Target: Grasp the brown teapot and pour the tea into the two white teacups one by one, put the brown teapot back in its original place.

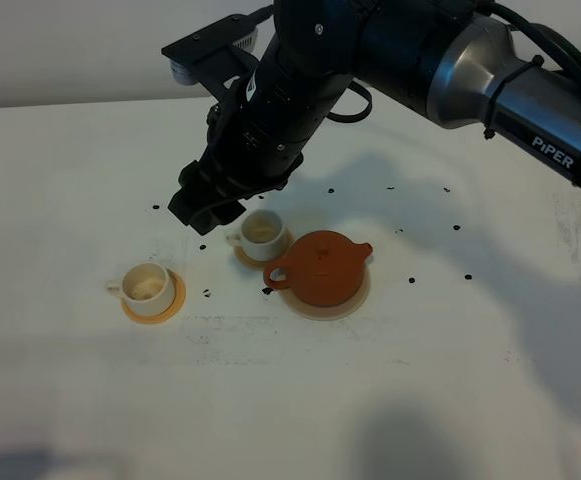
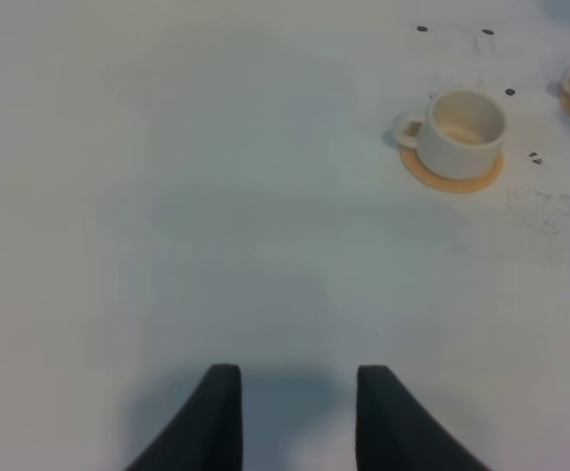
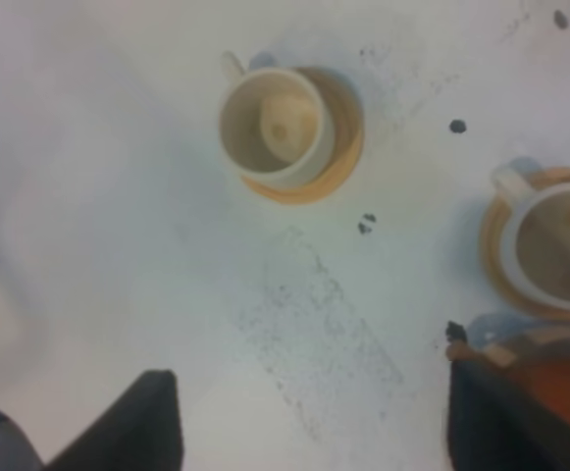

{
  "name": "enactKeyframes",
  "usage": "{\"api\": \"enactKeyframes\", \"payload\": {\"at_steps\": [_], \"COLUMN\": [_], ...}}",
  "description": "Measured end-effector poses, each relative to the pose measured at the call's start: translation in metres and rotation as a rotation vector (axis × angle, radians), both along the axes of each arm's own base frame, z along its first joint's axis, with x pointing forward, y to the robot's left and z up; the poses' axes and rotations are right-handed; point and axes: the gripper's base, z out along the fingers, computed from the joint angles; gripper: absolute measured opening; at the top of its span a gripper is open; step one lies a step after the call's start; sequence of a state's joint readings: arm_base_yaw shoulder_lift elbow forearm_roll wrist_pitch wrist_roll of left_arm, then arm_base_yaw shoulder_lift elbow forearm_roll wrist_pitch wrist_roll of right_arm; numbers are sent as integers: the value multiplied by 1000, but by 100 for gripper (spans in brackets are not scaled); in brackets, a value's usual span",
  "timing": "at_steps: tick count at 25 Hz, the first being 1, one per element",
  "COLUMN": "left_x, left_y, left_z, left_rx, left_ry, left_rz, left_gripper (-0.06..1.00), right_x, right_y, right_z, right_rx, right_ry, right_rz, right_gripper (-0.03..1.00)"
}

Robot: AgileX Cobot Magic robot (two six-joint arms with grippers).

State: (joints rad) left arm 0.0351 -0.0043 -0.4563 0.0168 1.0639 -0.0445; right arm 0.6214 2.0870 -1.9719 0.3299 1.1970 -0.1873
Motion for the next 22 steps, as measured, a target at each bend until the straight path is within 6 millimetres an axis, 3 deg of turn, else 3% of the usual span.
{"api": "enactKeyframes", "payload": {"at_steps": [22], "left_x": [0], "left_y": [0], "left_z": [0], "left_rx": [0], "left_ry": [0], "left_rz": [0], "left_gripper": [30], "right_x": [6], "right_y": [-9], "right_z": [-3], "right_rx": [-97], "right_ry": [-56], "right_rz": [-51], "right_gripper": [56]}}
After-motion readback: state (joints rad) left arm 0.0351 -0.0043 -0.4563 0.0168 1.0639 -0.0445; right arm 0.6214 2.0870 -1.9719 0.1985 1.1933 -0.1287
